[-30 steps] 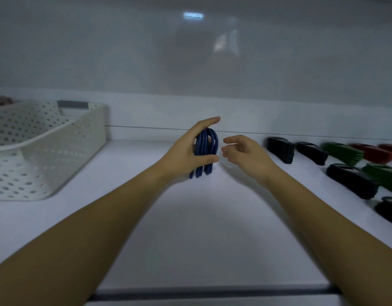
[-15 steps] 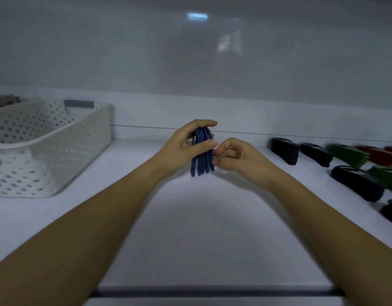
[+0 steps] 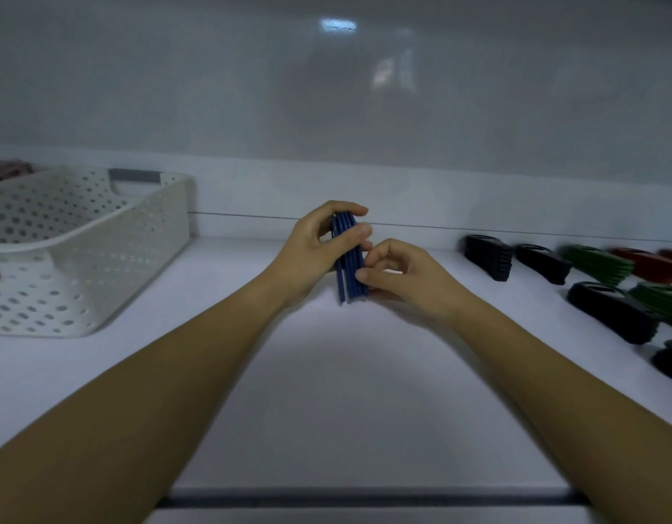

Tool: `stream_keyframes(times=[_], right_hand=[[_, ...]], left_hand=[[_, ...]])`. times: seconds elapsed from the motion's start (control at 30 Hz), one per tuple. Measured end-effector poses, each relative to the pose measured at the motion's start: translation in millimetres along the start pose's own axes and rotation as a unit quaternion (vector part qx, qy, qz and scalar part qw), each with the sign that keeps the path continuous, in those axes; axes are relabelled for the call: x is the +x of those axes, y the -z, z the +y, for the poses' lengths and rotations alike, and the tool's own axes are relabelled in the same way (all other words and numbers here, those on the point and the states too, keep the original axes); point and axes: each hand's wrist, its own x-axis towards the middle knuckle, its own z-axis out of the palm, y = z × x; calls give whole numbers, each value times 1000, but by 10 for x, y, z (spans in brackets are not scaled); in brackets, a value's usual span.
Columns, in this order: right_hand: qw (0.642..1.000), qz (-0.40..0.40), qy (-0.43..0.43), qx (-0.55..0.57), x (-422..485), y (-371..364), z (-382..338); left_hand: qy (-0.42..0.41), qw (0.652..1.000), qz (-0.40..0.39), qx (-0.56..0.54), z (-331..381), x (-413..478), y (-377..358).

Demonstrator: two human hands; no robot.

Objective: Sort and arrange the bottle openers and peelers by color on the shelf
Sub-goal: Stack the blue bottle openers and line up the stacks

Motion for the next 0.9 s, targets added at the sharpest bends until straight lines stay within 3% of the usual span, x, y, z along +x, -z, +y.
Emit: stream_keyframes(times=[0.07,0.23,0.5,0.77,0.9], right_hand=[[999,-11,-2,53,-12,-49,-39],[998,4,10,63,-28,-147,-78],[998,59,-21,-14,-21,-217,-124],[998,48,-23,-14,-48,-235,-197],[993,92,14,-79,-92,-227,-310]], left_hand=[[-5,999,24,-25,9,12,1],[-30,997,68,-19,20,29,-30],[-33,992,116,-29,-15,33,-84],[0,985,128,-116,21,34,-98],[4,977,131,-168,124,52,-170]])
